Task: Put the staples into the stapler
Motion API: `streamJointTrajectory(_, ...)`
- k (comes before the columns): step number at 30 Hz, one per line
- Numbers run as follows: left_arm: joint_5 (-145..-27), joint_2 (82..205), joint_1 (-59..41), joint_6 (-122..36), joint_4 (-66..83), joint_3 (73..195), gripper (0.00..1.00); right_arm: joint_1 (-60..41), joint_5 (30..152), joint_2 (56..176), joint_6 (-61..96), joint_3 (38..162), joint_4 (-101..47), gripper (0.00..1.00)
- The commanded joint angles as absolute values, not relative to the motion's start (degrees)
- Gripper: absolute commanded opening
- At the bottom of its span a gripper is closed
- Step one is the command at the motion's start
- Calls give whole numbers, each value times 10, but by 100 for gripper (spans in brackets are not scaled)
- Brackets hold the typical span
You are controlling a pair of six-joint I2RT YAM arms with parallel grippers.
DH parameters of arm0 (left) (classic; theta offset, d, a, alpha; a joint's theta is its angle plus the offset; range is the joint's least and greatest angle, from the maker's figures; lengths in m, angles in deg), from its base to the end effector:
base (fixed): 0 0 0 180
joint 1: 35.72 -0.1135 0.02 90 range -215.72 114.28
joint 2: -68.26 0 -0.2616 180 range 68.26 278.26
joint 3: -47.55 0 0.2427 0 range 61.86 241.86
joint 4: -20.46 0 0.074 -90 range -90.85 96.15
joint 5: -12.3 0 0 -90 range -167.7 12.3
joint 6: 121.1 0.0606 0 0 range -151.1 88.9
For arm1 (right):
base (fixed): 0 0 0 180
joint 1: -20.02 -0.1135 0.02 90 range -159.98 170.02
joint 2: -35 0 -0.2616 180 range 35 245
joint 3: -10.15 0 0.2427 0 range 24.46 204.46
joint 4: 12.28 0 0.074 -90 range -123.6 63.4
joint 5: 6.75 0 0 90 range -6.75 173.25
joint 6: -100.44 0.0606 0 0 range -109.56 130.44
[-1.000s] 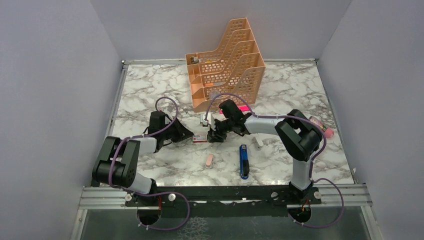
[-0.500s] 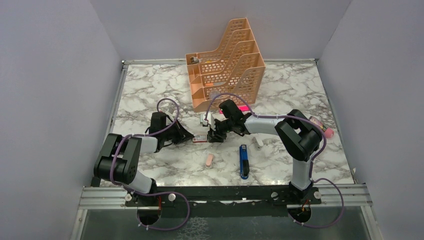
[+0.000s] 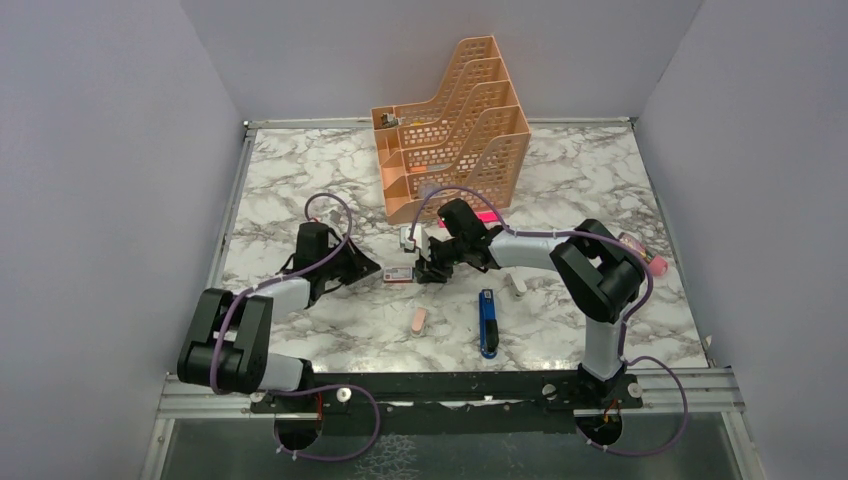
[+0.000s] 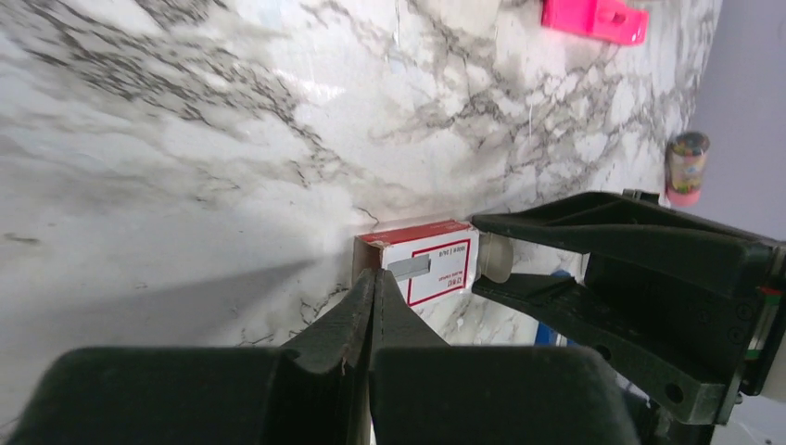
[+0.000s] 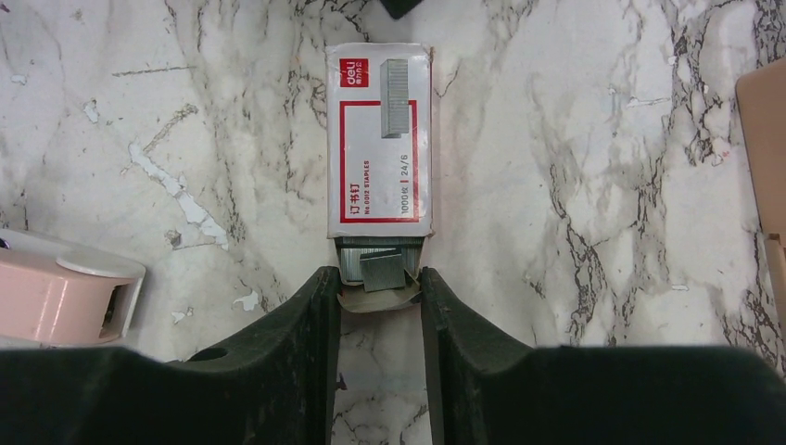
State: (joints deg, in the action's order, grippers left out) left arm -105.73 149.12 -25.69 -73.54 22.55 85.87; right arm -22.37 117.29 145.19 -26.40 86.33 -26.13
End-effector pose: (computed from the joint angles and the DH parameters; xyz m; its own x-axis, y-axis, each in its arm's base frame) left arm 0.2454 -0.0723 0.1250 -0.8128 -0.4611 -0.3558 -0.0578 0.6718 -0.7385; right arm 0.2687 0.2912 0.1312 0.0630 -0.6152 -0.7858 -0.9975 -0.0126 -0.0701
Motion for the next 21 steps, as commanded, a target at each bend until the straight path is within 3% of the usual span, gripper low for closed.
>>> streamJointTrajectory(1, -980, 1439, -266, -714, 185, 868, 0, -223, 1126, 1442, -264, 855, -249, 33)
streamJointTrajectory(8, -936, 1389, -285, -712, 152, 864, 0, -221, 1119, 1441, -257, 857, -248, 34)
streamJointTrajectory(9, -961, 1389, -285, -715, 168, 861, 4, -221, 1121, 1442, -256, 858, -250, 35)
streamJointTrajectory(11, -1016, 1403, -285, -722, 202, 858, 23, -221, 1125, 1445, -255, 862, -254, 37)
streamJointTrajectory(13, -1071, 1431, -282, -730, 229, 858, 31, -221, 1129, 1448, -256, 865, -257, 37)
streamJointTrajectory(21, -1104, 1522, -243, -724, 242, 880, 35, -221, 1130, 1450, -256, 866, -260, 37)
